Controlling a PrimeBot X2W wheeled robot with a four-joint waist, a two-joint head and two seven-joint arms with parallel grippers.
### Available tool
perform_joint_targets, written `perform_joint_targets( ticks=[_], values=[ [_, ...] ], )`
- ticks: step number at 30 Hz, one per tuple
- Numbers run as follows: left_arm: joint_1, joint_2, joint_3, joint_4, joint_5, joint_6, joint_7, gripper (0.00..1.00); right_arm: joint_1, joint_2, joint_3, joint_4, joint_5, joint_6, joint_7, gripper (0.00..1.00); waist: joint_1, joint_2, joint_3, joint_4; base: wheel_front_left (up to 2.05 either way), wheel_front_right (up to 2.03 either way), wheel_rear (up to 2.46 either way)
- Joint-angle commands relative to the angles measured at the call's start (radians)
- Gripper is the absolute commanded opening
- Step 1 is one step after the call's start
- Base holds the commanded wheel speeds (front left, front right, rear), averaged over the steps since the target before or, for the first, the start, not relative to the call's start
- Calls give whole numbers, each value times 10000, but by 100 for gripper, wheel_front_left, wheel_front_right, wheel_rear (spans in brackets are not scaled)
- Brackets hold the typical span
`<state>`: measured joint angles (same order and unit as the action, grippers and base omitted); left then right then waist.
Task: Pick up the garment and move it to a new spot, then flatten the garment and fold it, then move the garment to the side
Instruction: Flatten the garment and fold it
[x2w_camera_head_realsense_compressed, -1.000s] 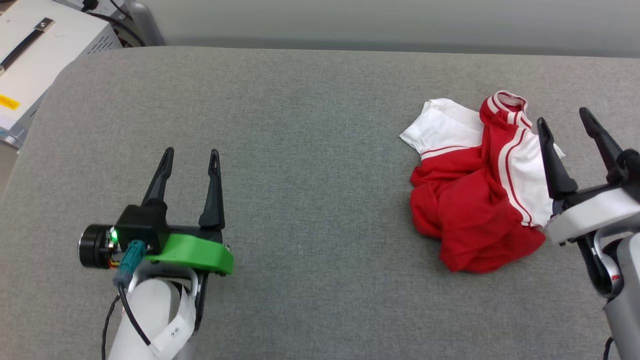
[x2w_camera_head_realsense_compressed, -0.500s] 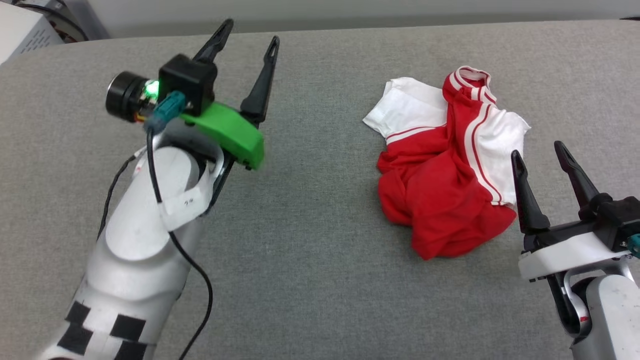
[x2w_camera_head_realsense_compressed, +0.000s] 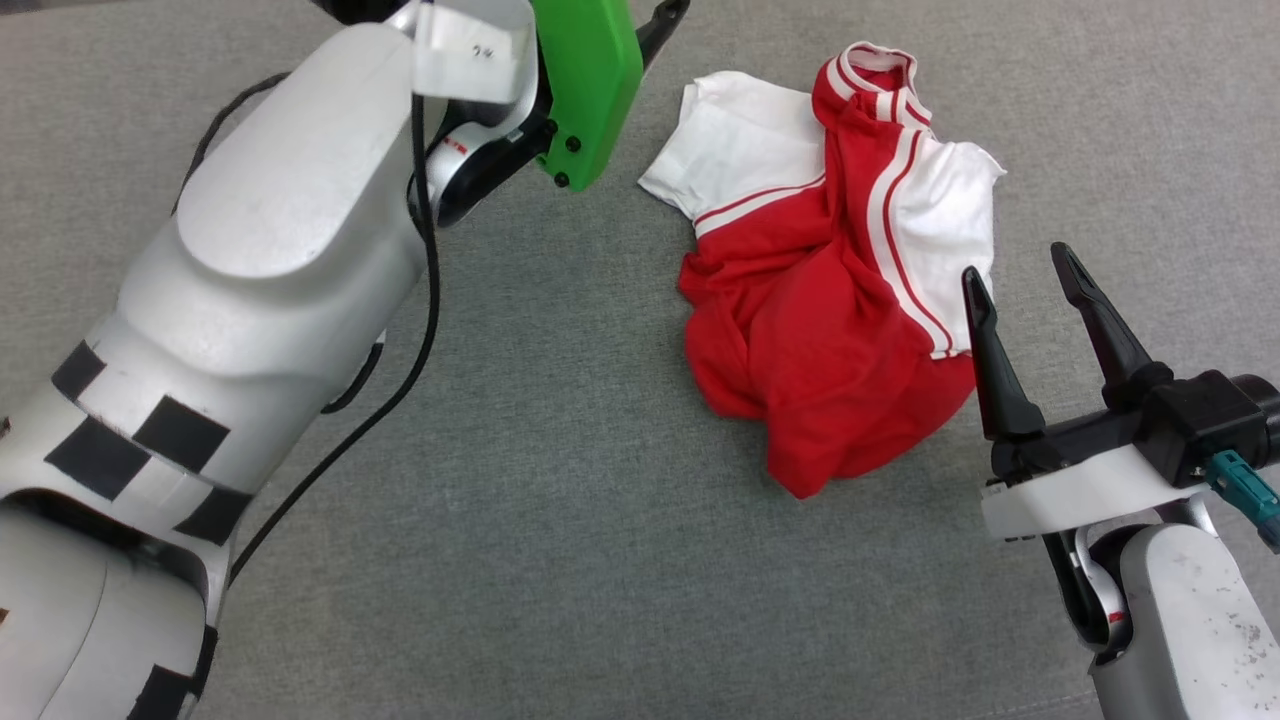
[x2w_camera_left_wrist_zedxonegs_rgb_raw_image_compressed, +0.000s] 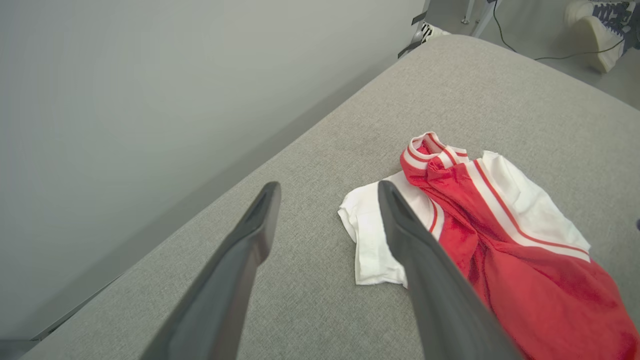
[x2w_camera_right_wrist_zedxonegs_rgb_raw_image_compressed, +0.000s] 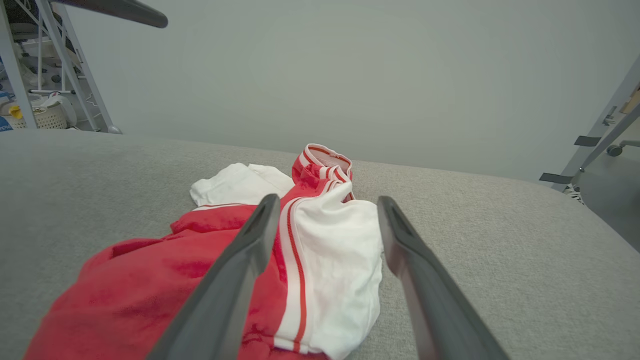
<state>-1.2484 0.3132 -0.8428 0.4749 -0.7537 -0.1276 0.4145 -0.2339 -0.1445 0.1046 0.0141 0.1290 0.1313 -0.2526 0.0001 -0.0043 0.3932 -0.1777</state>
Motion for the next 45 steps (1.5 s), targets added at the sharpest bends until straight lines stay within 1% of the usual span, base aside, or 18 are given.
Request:
perform_joint_targets(
  ticks=[1, 6, 10, 14, 17, 18, 21, 23, 24, 25, 29, 31, 36, 39, 45],
  values=[
    [-400, 9, -304, 123, -315, -30, 392, 100, -190, 67, 59, -87, -117, -6, -91, 100, -1, 43, 727, -650, 0, 0, 0],
    [-1376, -85, -1678, 453, -1484, -30, 2089, 100, -467, 246, 226, -249, -197, -6, -91, 100, -1, 43, 1296, -1008, 0, 0, 0],
    [-1863, -121, -2653, 698, -2047, -30, 3032, 100, -678, 370, 339, -269, -195, -6, -91, 100, -1, 43, 1665, -1237, 0, 0, 0],
    [-2184, -125, -3543, 1163, -2255, -30, 3512, 100, -897, 483, 498, -263, -194, -6, -91, 100, -1, 43, 2016, -1442, 0, 0, 0],
    [-2279, -222, -4058, 1637, -1974, -30, 3670, 100, -1026, 557, 522, -260, -200, -6, -91, 100, -1, 43, 2260, -1497, 0, 0, 0],
    [-2030, -245, -4277, 2037, -1772, -30, 3963, 100, -1125, 625, 580, -230, -209, -6, -91, 100, -1, 43, 2398, -1583, 0, 0, 0],
    [-1648, -113, -4356, 1868, -1573, -30, 4571, 100, -1154, 667, 591, -195, -211, -6, -91, 100, -1, 43, 2424, -1606, 0, 0, 0],
    [-1423, 0, -4366, 1626, -1547, -30, 4767, 100, -1158, 684, 542, -185, -224, -6, -91, 100, -1, 43, 2412, -1576, 0, 0, 0],
    [-1356, 64, -4368, 1495, -1485, -30, 4813, 14, -1158, 690, 507, -180, -237, -6, -91, 100, -1, 43, 2384, -1541, 0, 0, 0],
    [-1319, 111, -4369, 1366, -1432, -30, 4802, 0, -1159, 693, 477, -179, -253, -6, -91, 100, -1, 43, 2341, -1489, 0, 0, 0],
    [-1429, 193, -4371, 993, -1455, -30, 4199, 0, -1127, 670, 415, -160, -310, -6, -91, 100, -1, 43, 2099, -1255, 0, 0, 0],
    [-1520, 184, -4372, 891, -1590, -30, 3620, 0, -1059, 629, 349, -135, -342, -6, -91, 100, -1, 43, 1874, -1057, 0, 0, 0],
    [-1655, 240, -4373, 674, -1882, -30, 1753, 0, -739, 482, 112, -17, -400, -6, -91, 100, -1, 43, 1086, -424, 0, 0, 0],
    [-1567, 381, -4373, 432, -2018, -30, 909, 0, -527, 386, -3, 50, -427, -6, -91, 100, -1, 43, 592, -16, 0, 0, 0],
    [-1116, 973, -4364, -100, -2220, -30, -550, 0, -46, 189, -171, 211, -473, -6, -91, 100, -1, 43, -369, 776, 0, 0, 0]
  ],
)
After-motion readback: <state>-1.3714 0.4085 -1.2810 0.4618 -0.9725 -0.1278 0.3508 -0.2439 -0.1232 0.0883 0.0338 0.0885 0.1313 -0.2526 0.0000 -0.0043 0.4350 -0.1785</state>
